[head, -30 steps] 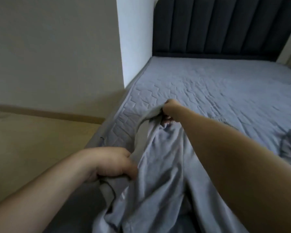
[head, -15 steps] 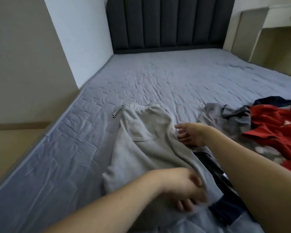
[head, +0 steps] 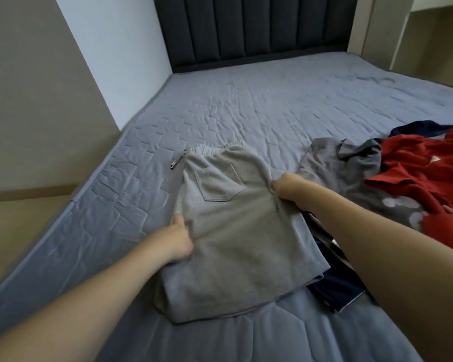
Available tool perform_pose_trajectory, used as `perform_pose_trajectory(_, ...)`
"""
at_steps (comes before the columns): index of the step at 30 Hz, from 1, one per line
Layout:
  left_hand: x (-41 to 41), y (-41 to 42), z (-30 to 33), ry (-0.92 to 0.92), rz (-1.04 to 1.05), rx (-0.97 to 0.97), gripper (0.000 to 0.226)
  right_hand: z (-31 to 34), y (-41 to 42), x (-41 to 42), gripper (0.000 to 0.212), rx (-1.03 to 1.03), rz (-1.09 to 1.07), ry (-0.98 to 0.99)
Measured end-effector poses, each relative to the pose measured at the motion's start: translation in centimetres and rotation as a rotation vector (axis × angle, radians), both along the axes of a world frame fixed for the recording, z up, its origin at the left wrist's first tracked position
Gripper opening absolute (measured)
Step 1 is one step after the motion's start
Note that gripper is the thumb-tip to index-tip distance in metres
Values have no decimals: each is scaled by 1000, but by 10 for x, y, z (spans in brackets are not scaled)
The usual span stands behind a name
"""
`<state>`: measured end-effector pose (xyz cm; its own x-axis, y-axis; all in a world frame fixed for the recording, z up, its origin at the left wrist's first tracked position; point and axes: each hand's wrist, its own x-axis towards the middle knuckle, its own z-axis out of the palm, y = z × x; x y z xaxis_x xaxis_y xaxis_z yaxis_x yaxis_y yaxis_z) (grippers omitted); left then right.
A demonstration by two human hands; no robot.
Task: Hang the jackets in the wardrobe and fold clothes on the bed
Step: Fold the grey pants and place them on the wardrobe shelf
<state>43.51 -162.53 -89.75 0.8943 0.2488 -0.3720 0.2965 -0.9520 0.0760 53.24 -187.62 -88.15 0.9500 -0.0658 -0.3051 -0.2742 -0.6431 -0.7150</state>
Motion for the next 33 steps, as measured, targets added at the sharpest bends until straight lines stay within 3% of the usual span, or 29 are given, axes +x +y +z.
perform_pose_trajectory(2,18,-1,12,52,-56,130,60,-1,-3,-10,39,-165,71,-32)
perform_pose_trajectory(5,60,-10,39,-170,-61,122,72,-13,-1,-5,44,-246,111,-58)
perform_pose_trajectory(8,119,-24,49,-372,-140,16,47,-15,3,1,57,-265,140,-114)
perform_pose_trajectory(11,183,-43,49,-472,-218,-57,34,-26,4,10,34,-240,171,-94)
perform_pose_trajectory(14,245,-69,39,-452,-235,-82,49,-37,-5,20,29,-170,185,11)
perform_pose_trajectory(17,288,-83,15,-286,-249,-44,69,-46,-13,35,29,-78,197,54)
perform_pose_trajectory(20,306,-88,-8,-225,-310,19,67,-57,-19,46,30,-90,197,43)
perform_pose_trajectory(21,311,-88,-11,-293,-357,30,54,-62,-19,51,33,-93,203,31)
perform_pose_trajectory(23,317,-93,-6,-597,-445,9,20,-67,-18,51,39,-80,184,2)
perform_pose_trajectory(25,322,-101,0,-995,-414,-22,13,-69,-18,46,47,-87,168,-81)
perform_pose_trajectory(26,322,-105,-1,-1074,-365,12,16,-70,-17,43,45,-104,171,-126)
perform_pose_trajectory(27,320,-109,-7,-1069,-312,76,23,-70,-14,40,41,-132,173,-174)
perform_pose_trajectory(30,308,-112,-32,-806,-204,174,53,-70,-9,31,36,-128,63,-228)
perform_pose_trajectory(33,294,-91,-35,-690,-219,184,63,-65,-10,23,36,-61,-84,-183)
